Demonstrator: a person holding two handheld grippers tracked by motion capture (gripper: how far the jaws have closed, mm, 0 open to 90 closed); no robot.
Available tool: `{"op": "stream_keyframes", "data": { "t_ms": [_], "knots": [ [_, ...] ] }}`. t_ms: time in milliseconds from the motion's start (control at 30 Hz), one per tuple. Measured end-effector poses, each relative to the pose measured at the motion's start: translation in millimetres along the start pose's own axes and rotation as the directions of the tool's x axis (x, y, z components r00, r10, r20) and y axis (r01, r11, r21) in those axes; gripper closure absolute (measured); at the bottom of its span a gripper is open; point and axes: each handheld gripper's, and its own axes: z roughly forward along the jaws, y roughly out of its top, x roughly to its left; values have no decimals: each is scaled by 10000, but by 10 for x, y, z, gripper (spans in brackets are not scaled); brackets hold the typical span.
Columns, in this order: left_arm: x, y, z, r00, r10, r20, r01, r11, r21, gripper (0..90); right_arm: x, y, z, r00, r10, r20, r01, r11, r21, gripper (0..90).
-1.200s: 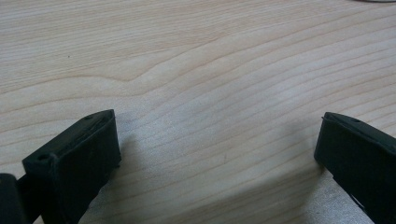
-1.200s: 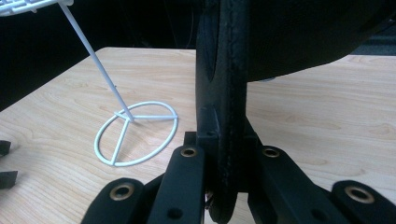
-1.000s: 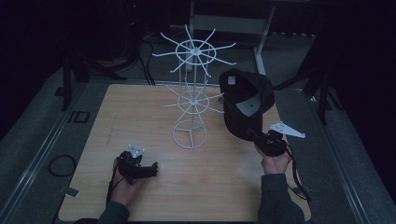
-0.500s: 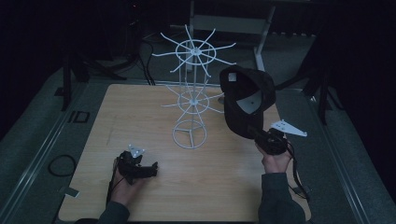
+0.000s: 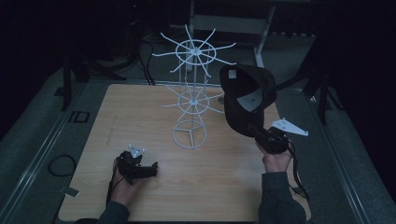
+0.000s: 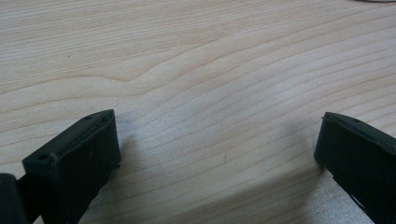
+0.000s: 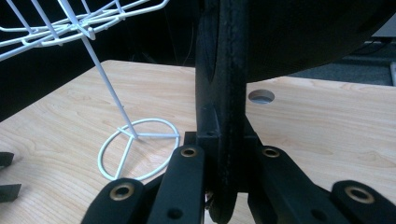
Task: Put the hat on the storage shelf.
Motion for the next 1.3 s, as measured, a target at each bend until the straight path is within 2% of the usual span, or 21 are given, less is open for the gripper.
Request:
{"op": "stream_keyframes", "data": {
  "t_ms": [800, 1300],
  "knots": [
    [-1, 0, 0, 10000, -11, 5, 11, 10000, 3, 1, 63, 129, -58, 9993, -352, 111, 356, 9989, -311, 867],
    [0, 0, 0, 10000, -2, -1, 2, 10000, 5, 1, 81, 209, -77, 9991, -406, 155, 413, 9977, -536, 866]
  ]
}}
